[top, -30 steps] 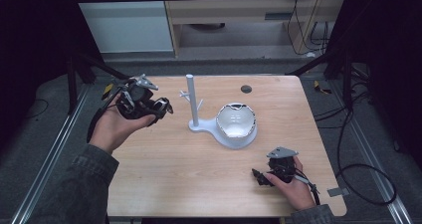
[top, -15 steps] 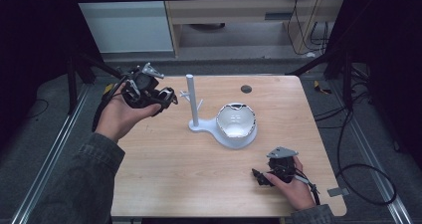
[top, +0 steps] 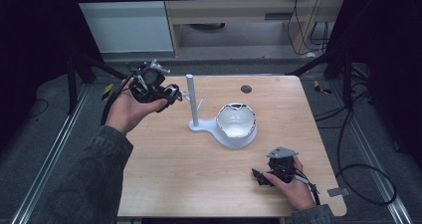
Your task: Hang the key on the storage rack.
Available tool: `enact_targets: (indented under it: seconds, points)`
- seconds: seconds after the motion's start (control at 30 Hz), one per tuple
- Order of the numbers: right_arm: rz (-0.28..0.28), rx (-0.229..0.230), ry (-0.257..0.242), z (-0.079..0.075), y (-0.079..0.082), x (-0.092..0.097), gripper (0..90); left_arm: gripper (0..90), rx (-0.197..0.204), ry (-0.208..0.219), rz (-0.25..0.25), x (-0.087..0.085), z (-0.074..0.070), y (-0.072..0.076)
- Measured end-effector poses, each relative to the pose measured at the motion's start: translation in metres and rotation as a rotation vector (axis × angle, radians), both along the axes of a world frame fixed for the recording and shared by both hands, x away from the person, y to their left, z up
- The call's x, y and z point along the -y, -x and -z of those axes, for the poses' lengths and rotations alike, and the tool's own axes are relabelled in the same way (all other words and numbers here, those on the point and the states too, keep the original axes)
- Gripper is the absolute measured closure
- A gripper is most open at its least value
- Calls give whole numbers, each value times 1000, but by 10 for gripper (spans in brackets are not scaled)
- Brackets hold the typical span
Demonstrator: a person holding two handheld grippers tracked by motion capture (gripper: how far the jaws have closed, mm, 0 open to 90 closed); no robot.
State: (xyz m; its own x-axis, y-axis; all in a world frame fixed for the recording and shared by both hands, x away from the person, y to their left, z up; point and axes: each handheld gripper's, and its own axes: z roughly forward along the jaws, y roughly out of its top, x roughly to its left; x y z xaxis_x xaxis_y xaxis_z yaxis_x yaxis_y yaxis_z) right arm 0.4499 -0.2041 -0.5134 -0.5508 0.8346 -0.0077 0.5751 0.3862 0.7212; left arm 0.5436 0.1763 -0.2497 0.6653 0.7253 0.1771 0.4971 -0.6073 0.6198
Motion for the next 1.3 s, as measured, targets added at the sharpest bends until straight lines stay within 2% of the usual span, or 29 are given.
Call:
enact_targets:
  seconds: [0.2, 0.33, 0.47, 1.07, 1.3]
  points:
    - [-2, 2, 1, 0, 0, 0, 4, 487, -11, 12, -4, 3, 2, -5]
    - [-3, 1, 0, 0, 0, 0, 4, 487, 5, 3, -9, 4, 4, -9]
    - [-4, 0, 0, 0, 0, 0, 4, 487, -10, -3, -17, 3, 11, -11]
    - [-2, 0, 0, 0, 0, 0, 4, 487, -32, 0, -19, -3, 30, -8]
    - [-3, 0, 2, 0, 0, 0, 4, 486, -43, -1, -35, -6, 40, -11]
